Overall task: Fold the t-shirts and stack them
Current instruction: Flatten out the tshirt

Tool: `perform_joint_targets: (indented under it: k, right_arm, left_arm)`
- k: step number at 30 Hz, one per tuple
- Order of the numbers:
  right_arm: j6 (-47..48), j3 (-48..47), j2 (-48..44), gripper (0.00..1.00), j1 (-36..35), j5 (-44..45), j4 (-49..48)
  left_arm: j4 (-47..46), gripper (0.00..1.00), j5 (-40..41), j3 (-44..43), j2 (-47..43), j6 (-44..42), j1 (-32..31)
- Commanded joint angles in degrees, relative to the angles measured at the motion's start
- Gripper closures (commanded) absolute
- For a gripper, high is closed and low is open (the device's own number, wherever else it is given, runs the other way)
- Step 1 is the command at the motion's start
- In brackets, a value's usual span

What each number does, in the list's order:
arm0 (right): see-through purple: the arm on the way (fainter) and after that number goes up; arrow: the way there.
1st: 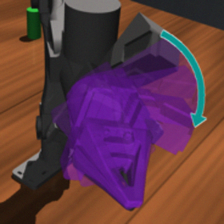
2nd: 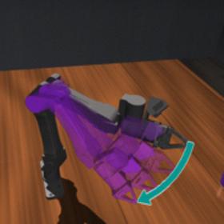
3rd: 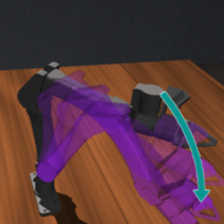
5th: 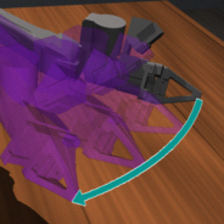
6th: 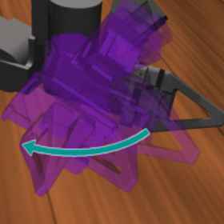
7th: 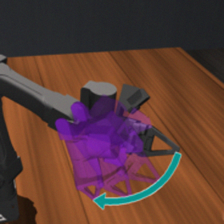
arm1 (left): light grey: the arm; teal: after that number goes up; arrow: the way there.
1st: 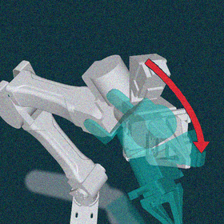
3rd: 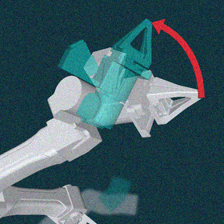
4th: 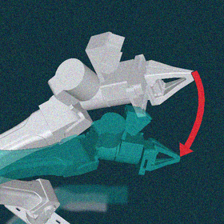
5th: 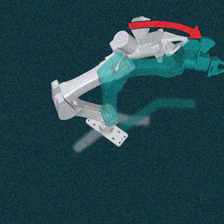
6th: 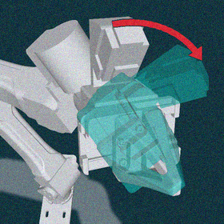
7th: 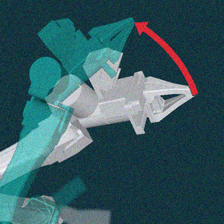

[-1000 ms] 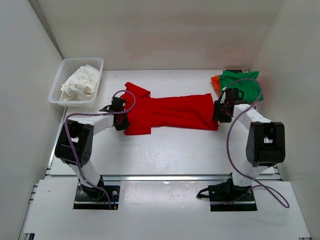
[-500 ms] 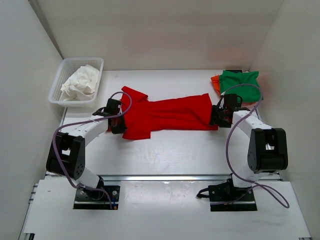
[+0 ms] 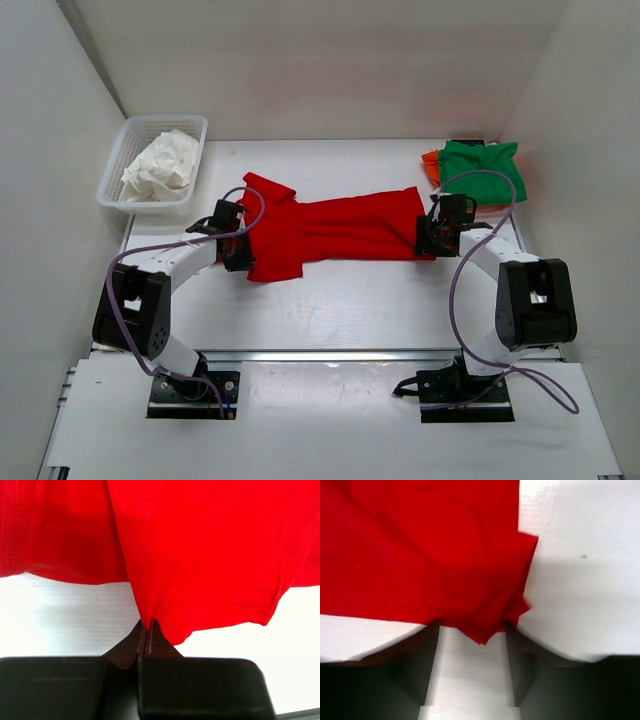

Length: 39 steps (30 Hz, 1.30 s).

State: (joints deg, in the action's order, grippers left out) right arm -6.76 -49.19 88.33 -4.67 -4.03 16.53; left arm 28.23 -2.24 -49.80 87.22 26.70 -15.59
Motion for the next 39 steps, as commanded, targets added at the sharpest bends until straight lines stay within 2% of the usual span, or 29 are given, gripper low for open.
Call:
perform_joint_targets:
  k: [1, 2, 3, 4, 5, 9, 14, 17, 20, 23, 28, 33, 37, 39]
  right_arm:
    - [1.5, -2.7, 1.4, 0.61, -0.5, 2.3, -3.7]
    - [1.4, -4.1, 2.4, 0.75, -0.5, 1.4, -2.1]
    - [1.5, -4.6, 3.1, 0.8, -0.7, 1.3, -1.5]
    - [1.6, -6.0, 3.0, 0.94, -0.8, 1.9, -0.1]
    - [1.3, -7.0, 2.6, 1.0, -1.2, 2.3, 1.9]
    - [1.0, -12.8, -2.0, 1.0, -1.0, 0.0, 8.3]
    - [-3.9, -23.8, -9.7, 1.0, 3.2, -13.3, 12.8]
    - [-6.1, -32.7, -13.4, 1.0, 4.6, -18.9, 16.9]
    - [-7.6, -40.6, -16.3, 1.0, 4.6, -22.0, 20.4]
    - [-10.1, -44.9, -20.6, 1.0, 8.1, -27.2, 20.7]
    - [-14.6, -51.3, -25.6, 1.0, 15.5, -35.7, 20.3]
    - [-16.8, -54.2, -25.6, 1.0, 16.2, -39.4, 19.3]
    - [-18.1, -49.8, -22.2, 1.0, 15.4, -40.7, 15.6]
    - [-17.4, -49.1, -17.3, 1.0, 14.3, -40.6, 14.8]
  left_arm:
    - [-0.3, 1.0, -0.9, 0.6, -1.0, 0.4, 0.2]
    - [-0.4, 1.0, -1.7, 0.5, -1.0, 0.5, -0.1]
    - [-0.3, 1.0, -1.3, 0.4, -0.9, 0.2, -0.1]
    - [-0.2, 1.0, -1.8, 0.5, -0.7, 0.3, 0.0]
    - [0.3, 1.0, -1.2, -0.4, -1.3, 0.3, 0.3]
    - [2.9, 1.0, -3.9, -5.4, -3.3, 0.0, 3.0]
    - [10.6, 1.0, -5.8, -25.3, -7.2, -0.2, 8.6]
    - [15.9, 1.0, -6.0, -43.8, -9.7, 1.5, 10.7]
    - [19.5, 1.0, -5.9, -56.9, -10.8, 3.7, 11.0]
    - [19.2, 1.0, -5.9, -64.3, -15.0, 6.0, 10.8]
    - [16.8, 1.0, -2.6, -66.3, -21.1, 8.5, 8.7]
    - [18.9, 1.0, 2.1, -72.9, -20.3, 8.5, 5.5]
    - [18.6, 1.0, -1.3, -73.5, -14.7, 9.0, 9.5]
    - [17.3, 1.0, -6.7, -72.0, -9.6, 9.6, 12.5]
